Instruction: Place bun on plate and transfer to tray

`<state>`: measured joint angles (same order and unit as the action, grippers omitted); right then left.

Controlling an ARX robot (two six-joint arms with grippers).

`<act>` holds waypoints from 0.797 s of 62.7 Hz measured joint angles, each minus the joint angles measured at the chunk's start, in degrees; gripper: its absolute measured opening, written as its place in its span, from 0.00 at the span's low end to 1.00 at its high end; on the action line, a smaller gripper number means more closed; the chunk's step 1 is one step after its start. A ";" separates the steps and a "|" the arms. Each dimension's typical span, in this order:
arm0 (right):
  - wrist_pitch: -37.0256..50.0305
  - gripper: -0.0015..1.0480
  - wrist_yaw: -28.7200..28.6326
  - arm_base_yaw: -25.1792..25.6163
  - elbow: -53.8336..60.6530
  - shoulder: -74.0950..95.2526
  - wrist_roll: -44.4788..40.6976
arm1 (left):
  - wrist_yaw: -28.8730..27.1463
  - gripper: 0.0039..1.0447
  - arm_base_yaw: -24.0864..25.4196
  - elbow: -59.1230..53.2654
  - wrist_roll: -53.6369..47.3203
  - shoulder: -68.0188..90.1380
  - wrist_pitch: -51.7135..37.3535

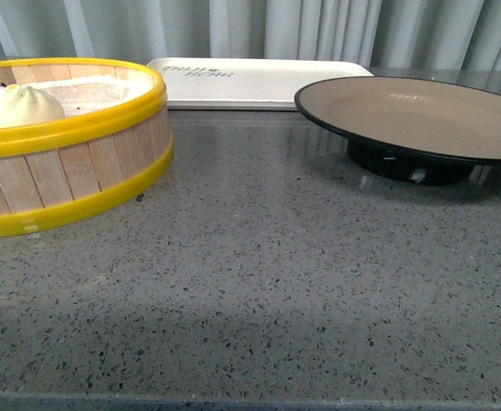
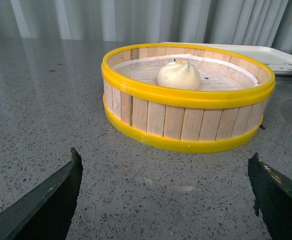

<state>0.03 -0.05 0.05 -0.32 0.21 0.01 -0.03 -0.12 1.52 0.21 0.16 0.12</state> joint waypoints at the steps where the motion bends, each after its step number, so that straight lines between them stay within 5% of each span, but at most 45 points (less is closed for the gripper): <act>1: 0.00 0.92 0.00 0.00 0.00 0.00 0.00 | 0.00 0.94 0.00 0.00 0.00 0.00 0.00; 50: 0.00 0.92 0.02 0.00 0.00 0.00 0.00 | 0.00 0.94 0.00 0.00 0.02 0.00 0.00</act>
<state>0.03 -0.03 0.05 -0.32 0.21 0.01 -0.03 -0.12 1.52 0.23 0.16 0.12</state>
